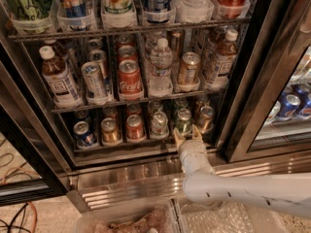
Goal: Pick green can from bottom shelf of fridge
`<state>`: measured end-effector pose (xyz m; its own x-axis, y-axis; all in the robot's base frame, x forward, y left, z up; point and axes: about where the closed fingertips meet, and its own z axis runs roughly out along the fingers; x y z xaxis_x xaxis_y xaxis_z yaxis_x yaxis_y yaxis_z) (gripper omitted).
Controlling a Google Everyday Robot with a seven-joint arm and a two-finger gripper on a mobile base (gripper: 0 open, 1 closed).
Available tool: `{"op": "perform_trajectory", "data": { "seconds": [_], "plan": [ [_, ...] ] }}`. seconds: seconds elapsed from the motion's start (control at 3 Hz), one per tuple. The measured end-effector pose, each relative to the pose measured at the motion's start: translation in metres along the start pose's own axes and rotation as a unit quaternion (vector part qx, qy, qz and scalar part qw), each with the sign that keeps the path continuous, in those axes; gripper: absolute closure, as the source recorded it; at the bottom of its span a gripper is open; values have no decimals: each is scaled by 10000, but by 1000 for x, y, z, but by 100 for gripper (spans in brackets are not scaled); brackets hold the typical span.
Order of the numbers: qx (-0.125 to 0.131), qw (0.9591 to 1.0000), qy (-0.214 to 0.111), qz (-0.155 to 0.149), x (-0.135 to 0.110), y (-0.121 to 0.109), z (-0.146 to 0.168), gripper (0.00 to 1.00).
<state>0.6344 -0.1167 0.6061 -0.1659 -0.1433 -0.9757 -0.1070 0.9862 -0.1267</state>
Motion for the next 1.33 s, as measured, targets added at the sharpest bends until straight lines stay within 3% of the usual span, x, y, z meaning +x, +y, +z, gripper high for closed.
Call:
{"op": "perform_trajectory", "data": {
  "seconds": [0.67,1.33],
  "plan": [
    [-116,9999,-16,8,1,8,19,40],
    [-97,9998,-54,-156,-5,-1,40,39]
  ]
}}
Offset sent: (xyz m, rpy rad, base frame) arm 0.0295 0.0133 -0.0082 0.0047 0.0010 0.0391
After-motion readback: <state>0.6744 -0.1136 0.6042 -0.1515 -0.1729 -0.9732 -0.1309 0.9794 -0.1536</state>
